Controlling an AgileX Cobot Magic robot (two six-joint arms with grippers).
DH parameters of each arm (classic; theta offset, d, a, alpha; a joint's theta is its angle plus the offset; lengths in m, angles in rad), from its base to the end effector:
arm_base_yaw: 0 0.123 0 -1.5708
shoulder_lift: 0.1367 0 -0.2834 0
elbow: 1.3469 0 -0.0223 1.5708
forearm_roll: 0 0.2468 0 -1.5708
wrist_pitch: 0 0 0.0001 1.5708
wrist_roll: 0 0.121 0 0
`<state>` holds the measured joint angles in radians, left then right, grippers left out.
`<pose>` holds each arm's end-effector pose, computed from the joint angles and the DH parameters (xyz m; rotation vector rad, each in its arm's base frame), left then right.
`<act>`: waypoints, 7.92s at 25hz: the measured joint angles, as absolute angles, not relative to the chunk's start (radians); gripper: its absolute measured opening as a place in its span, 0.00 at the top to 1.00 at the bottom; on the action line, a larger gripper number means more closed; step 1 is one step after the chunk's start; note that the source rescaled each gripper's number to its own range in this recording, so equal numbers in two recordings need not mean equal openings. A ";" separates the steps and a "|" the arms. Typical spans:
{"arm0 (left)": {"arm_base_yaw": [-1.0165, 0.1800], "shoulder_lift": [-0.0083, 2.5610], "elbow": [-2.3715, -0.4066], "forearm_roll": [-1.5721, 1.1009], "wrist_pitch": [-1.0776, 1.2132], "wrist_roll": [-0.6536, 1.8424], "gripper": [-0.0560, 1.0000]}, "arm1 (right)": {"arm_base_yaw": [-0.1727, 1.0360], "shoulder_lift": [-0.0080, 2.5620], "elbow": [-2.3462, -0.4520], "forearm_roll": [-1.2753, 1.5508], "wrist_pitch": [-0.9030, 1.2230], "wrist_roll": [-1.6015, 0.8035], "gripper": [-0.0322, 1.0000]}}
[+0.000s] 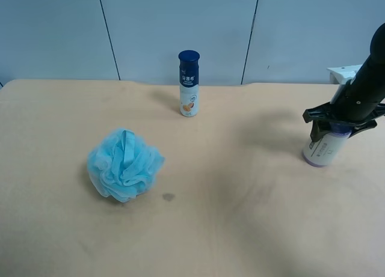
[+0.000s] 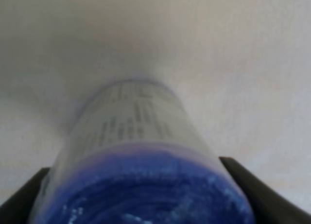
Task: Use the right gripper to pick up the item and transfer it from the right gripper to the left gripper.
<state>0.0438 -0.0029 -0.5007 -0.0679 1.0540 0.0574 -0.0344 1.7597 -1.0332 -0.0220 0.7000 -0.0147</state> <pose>0.0200 -0.0063 0.2628 0.0168 2.0321 -0.0174 0.3294 -0.0131 0.1444 0.0066 2.9104 -0.0318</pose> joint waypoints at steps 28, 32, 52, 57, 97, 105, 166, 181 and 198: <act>0.044 -0.003 -0.501 -0.068 1.054 0.057 0.15 | -0.034 1.682 -1.033 0.000 0.728 -0.049 0.97; 0.044 -0.003 -0.501 -0.068 1.054 0.057 0.15 | -0.034 1.629 -1.033 0.037 0.783 -0.049 0.97; 0.044 -0.003 -0.501 -0.068 1.054 0.057 0.15 | -0.036 1.729 -1.141 0.978 1.100 -0.603 0.97; 0.044 -0.003 -0.501 -0.068 1.054 0.057 0.15 | -0.028 1.810 -1.141 1.200 1.189 -0.732 0.97; 0.044 -0.003 -0.501 -0.068 1.053 0.057 0.15 | 0.167 2.039 -1.284 1.343 1.186 -0.763 0.97; 0.044 -0.003 -0.501 -0.068 1.053 0.057 0.15 | 0.167 2.039 -1.284 1.343 1.186 -0.763 0.97; 0.045 1.162 -0.557 -1.233 0.819 0.935 0.15 | 0.167 2.039 -1.284 1.342 1.186 -0.773 0.97; 0.045 1.162 -0.557 -1.266 0.814 0.952 0.15 | 0.167 2.039 -1.284 1.342 1.186 -0.775 0.97; 0.045 1.284 -0.580 -1.359 0.855 1.014 0.15 | 0.167 2.039 -1.284 1.335 1.186 -0.775 0.97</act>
